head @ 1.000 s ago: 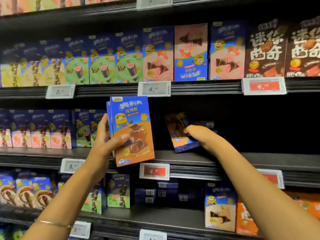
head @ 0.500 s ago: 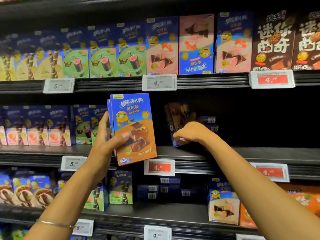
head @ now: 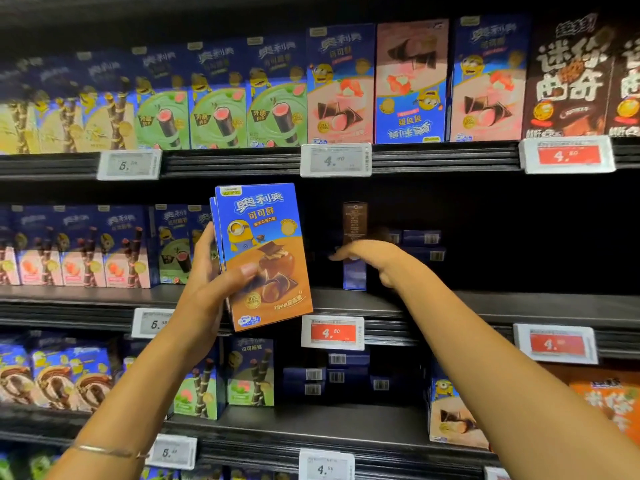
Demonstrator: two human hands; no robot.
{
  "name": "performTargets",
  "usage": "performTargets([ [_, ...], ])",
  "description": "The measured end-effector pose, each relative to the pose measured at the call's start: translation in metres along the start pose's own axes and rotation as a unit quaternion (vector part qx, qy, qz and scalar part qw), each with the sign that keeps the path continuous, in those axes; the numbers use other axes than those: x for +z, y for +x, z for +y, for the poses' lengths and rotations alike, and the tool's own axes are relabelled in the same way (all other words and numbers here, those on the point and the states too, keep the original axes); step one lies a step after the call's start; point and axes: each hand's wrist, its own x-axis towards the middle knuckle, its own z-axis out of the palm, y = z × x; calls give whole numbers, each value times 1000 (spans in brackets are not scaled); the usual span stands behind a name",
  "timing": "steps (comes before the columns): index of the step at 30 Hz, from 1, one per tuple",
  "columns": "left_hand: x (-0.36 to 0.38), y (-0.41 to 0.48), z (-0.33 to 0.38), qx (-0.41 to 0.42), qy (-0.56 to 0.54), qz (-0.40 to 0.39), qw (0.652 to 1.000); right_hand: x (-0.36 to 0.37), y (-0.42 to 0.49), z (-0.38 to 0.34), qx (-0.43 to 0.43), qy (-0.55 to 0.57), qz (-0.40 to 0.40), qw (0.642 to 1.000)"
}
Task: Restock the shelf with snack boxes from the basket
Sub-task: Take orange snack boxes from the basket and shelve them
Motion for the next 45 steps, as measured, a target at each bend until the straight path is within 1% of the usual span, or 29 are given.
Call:
performTargets([
  [1, -1, 0, 0, 0, -1, -1, 1000, 6, 7, 0, 1, -18, 13, 1000],
  [3, -2, 0, 0, 2, -4, -3, 1000, 15, 20, 0, 9, -85, 102, 991],
  [4, -3, 0, 0, 3, -5, -4, 1000, 16, 27, 1, 11, -96, 141, 985],
  [5, -4, -1, 0, 4, -4, -5, 1000, 17, 34, 3, 11, -86, 159, 984],
  [7, -5, 0, 0, 5, 1, -6, 1000, 11, 44, 7, 9, -65, 154, 986],
  [10, -7, 2, -1, 1, 8, -4, 1000, 5, 49, 8, -12, -76, 136, 988],
  [12, -7, 3, -1, -1, 12, -2, 1000, 3, 53, 6, -39, -99, 141, 984],
  [15, -6, 6, -2, -5, 11, 0, 1000, 4, 55, 5, -54, -145, 160, 975],
  [19, -3, 8, -4, -10, 14, -2, 1000, 4, 65, 11, -70, -132, 171, 974],
  [26, 0, 11, -9, -9, 24, 3, 1000, 11, 73, 12, -112, -190, 155, 963],
  [36, 3, 13, -11, -21, 18, 6, 1000, 18, 82, 14, -112, -219, 131, 960],
  [38, 4, 13, -11, -27, 15, 10, 999, 19, 81, 15, -113, -198, 131, 965],
  [41, 5, 14, -10, -31, 16, 6, 999, 18, 74, 10, -84, -119, 140, 979],
  [43, 5, 15, -10, -32, 15, 5, 999, 15, 65, -1, -63, -87, 169, 980],
  [45, 8, 15, -10, -34, 14, 6, 999, 13, 44, -13, -75, -57, 204, 974],
])
